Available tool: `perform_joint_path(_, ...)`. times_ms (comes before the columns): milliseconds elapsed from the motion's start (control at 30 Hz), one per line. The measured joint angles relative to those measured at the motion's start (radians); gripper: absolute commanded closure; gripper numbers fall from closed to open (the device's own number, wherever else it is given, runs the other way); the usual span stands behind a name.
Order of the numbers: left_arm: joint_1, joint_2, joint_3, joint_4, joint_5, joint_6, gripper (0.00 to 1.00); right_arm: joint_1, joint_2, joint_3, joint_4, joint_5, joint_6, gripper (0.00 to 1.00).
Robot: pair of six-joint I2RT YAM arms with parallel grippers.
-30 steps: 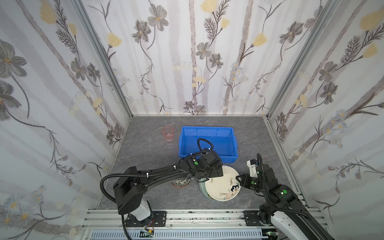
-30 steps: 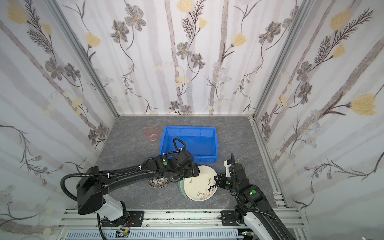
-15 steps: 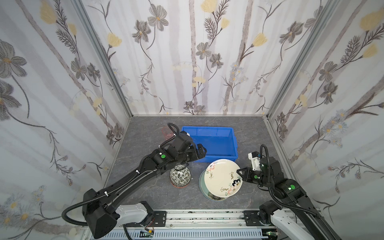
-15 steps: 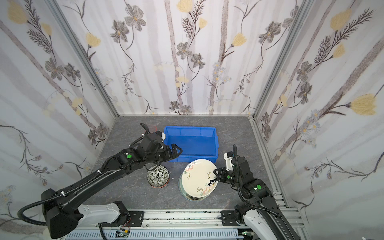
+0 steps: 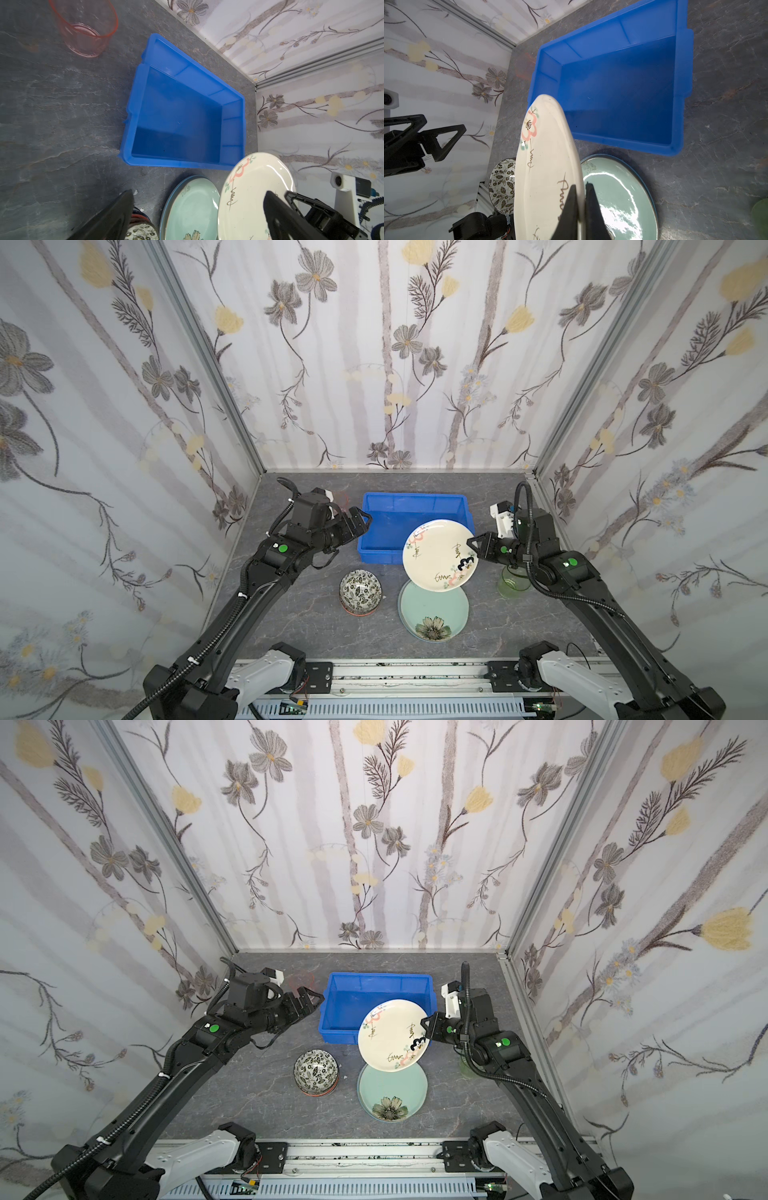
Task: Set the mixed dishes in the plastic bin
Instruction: 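Lift the cream plate with the right gripper while the left draws back, then lower the cream plate into the blue bin with the right gripper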
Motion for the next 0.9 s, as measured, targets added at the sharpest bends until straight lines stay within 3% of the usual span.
perform_joint_path(400,0.124,0.075,0.031,-0.004,0.126,0.067,0.00,-0.013,0.377,0.177,0.203,-0.050,-0.003,1.00)
perform_joint_path(900,0.152,0.113,0.046,-0.003,0.150,0.097,0.00,-0.013,0.681,0.247,0.401,-0.048,0.043,1.00)
